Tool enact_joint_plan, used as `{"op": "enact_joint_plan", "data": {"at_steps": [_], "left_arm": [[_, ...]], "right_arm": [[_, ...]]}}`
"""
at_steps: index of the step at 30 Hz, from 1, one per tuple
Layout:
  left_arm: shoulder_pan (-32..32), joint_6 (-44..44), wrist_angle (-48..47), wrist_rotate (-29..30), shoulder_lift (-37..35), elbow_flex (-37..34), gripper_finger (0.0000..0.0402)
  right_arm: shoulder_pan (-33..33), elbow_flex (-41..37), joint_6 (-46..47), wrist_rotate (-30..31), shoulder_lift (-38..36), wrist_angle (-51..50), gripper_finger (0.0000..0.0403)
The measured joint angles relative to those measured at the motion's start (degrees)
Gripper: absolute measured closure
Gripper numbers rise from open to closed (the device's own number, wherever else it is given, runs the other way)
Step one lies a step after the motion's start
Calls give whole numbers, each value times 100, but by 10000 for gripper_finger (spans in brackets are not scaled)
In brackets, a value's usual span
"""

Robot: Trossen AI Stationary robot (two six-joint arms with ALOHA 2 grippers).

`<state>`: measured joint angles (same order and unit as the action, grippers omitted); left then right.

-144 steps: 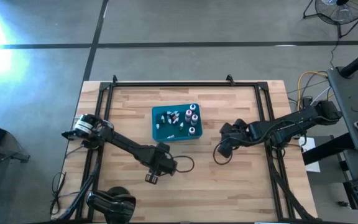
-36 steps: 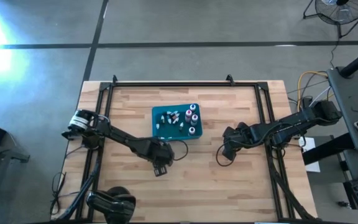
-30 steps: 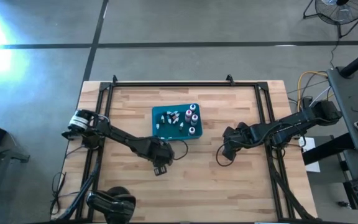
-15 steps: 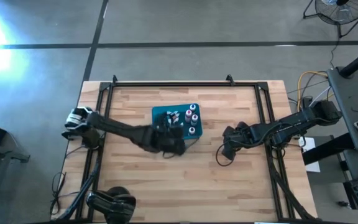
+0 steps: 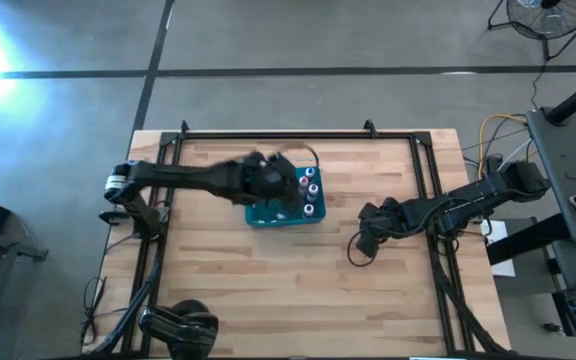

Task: Pick & Place food coloring
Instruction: Return to Home Position

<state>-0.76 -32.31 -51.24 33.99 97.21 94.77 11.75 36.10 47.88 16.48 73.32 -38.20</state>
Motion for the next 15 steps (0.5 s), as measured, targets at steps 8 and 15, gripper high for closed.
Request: {"op": "enact_joint_plan", "data": {"at_steps": [8, 15], "left_arm": [[-144, 674, -318, 1022, -620, 1209, 226], [-282, 142, -148, -13, -1374, -281, 226]], "right_arm": [[-268, 308, -1078, 450, -29, -237, 154], [-872, 1139, -2185, -549, -807, 464, 154]]}}
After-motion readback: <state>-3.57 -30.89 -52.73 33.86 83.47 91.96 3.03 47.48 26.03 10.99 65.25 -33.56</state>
